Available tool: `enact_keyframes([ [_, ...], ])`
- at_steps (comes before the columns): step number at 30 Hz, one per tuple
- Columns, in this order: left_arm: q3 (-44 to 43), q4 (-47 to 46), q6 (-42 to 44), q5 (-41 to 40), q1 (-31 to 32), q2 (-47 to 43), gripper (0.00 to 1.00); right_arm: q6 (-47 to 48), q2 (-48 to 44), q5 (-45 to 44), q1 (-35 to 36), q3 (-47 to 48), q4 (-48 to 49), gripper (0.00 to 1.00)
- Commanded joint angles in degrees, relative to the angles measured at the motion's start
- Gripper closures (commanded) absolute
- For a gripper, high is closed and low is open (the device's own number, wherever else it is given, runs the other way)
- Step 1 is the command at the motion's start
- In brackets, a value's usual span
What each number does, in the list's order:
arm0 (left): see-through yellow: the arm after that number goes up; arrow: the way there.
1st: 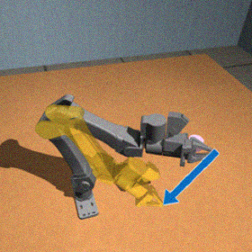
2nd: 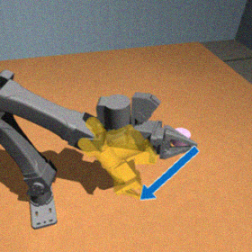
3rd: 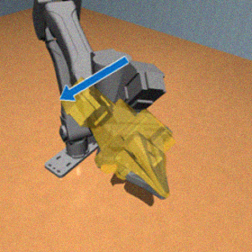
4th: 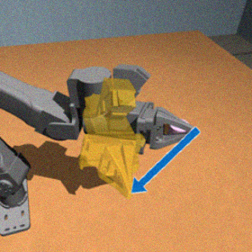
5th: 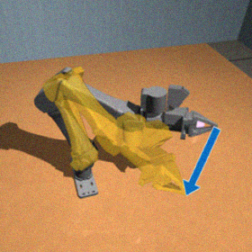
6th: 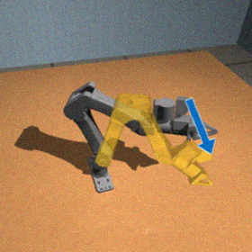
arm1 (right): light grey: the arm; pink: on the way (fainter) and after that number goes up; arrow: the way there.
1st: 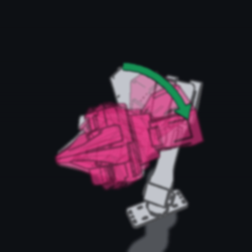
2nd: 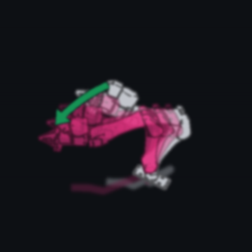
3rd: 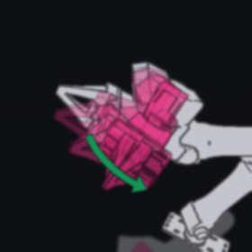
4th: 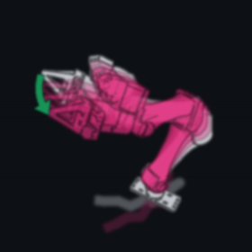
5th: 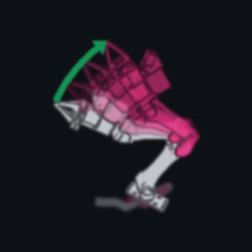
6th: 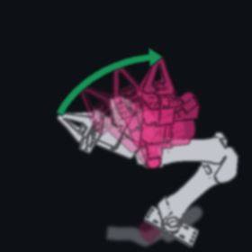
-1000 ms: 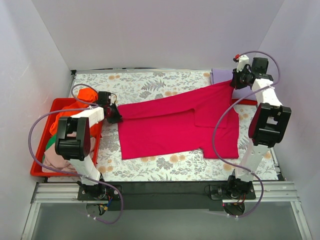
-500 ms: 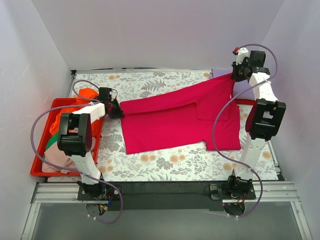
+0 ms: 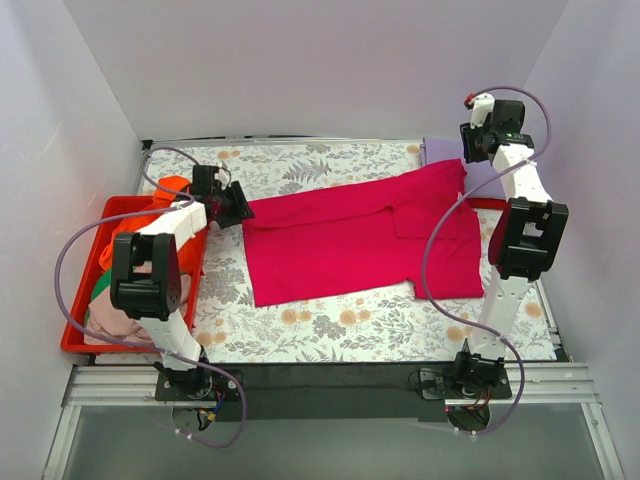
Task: Fold and stack the t-shirts
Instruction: Fold the tshirt
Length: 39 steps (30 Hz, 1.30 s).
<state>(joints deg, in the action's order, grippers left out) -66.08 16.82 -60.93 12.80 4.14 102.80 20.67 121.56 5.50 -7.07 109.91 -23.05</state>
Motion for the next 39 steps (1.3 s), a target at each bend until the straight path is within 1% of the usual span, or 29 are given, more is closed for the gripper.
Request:
enact_keyframes([
  [1,-0.02,0.23,3.78,-1.72,-0.10,-9.89,0.54,2.79,-8.86,-1.54,-0.58,-3.02,1.95,0.53],
  [2,0.34,0.67,5.02,-1.64,-0.19,-13.30,0.53,4.28,-10.36,-1.02,-0.49,-4.69,1.87,0.53],
  [4,1.82,2.07,6.43,-1.37,-0.10,-16.57,0.51,6.74,-15.09,2.75,-0.40,-9.52,1.08,0.52],
  [5,2.53,2.43,7.13,-0.33,-0.10,-20.06,0.49,7.80,-16.77,3.98,-0.40,-11.28,-0.40,0.52],
  [6,3.41,2.69,7.75,0.73,-0.10,-21.49,0.47,11.73,-18.44,8.52,-0.31,-12.86,-2.16,0.47],
  [7,4.46,3.65,8.27,1.69,-0.10,-23.16,0.44,14.03,-21.42,11.35,-0.23,-15.83,-4.18,0.46],
  [8,6.30,4.36,8.80,3.97,-0.10,-25.18,0.43,16.31,-22.75,15.99,-0.22,-17.26,-8.55,0.41],
  [10,8.07,6.72,8.55,6.35,-0.10,-26.95,0.43,24.48,-26.26,21.46,0.04,-21.46,-14.10,0.35],
  [11,10.34,7.17,8.02,7.23,-0.10,-27.65,0.43,26.95,-27.15,23.83,0.30,-23.06,-17.44,0.34],
  [12,11.58,7.44,5.75,8.72,-0.10,-29.57,0.44,29.06,-28.12,26.73,0.74,-24.72,-21.99,0.34],
  [13,12.81,7.96,4.51,9.43,-0.01,-30.29,0.46,34.21,-30.13,27.89,1.70,-26.48,-24.56,0.34],
  [14,14.21,8.58,3.02,9.96,-0.01,-31.08,0.48,36.96,-31.11,28.95,2.41,-30.85,-26.76,0.34],
  [15,16.32,9.36,0.14,11.18,0.08,-31.87,0.51,39.77,-32.25,29.91,3.20,-32.98,-28.70,0.34],
  [16,17.90,10.33,-1.11,12.15,0.77,-33.70,0.53,42.85,-34.52,29.75,4.94,-35.61,-30.89,0.34],
  [17,19.31,10.60,-1.99,12.86,1.74,-34.68,0.55,44.18,-35.76,29.57,5.66,-40.16,-31.18,0.34],
  [18,21.68,11.21,-2.70,12.69,2.88,-35.73,0.56,44.89,-37.08,28.88,6.36,-42.73,-31.27,0.34],
  [19,22.40,12.87,-5.93,9.56,6.20,-37.57,0.56,45.51,-39.27,28.43,6.89,-44.85,-31.27,0.34],
  [20,22.75,13.67,-7.09,9.09,7.36,-38.20,0.56,45.60,-40.25,27.91,6.89,-48.26,-31.09,0.34],
  [22,23.37,15.25,-9.28,9.09,10.08,-38.73,0.58,44.64,-41.57,25.97,8.74,-50.40,-31.09,0.34],
  [24,23.63,17.45,-10.17,8.04,10.45,-38.64,0.58,42.45,-42.19,23.44,9.00,-53.03,-31.09,0.34],
  [26,24.94,17.64,-11.31,6.81,10.53,-39.08,0.58,42.26,-43.42,21.49,9.53,-56.37,-30.92,0.35],
  [29,27.23,16.85,-11.85,7.94,10.54,-39.70,0.59,42.27,-44.74,14.57,9.88,-60.68,-28.03,0.35],
  [30,28.11,16.32,-11.93,8.47,10.54,-40.22,0.58,41.31,-45.00,11.67,9.88,-62.25,-24.19,0.35],
  [33,28.21,15.26,-11.76,8.65,10.54,-41.54,0.59,40.16,-43.51,6.91,9.80,-63.50,-20.64,0.34],
  [36,27.07,15.26,-11.50,8.39,10.62,-42.60,0.58,38.58,-40.62,4.27,9.88,-64.20,-15.90,0.35],
  [38,26.97,15.09,-11.50,8.21,10.54,-43.12,0.58,37.35,-38.69,1.99,9.97,-64.82,-12.74,0.39],
  [39,27.06,15.09,-11.41,8.21,10.54,-43.21,0.58,37.26,-38.24,1.28,9.97,-65.34,-12.29,0.42],
])
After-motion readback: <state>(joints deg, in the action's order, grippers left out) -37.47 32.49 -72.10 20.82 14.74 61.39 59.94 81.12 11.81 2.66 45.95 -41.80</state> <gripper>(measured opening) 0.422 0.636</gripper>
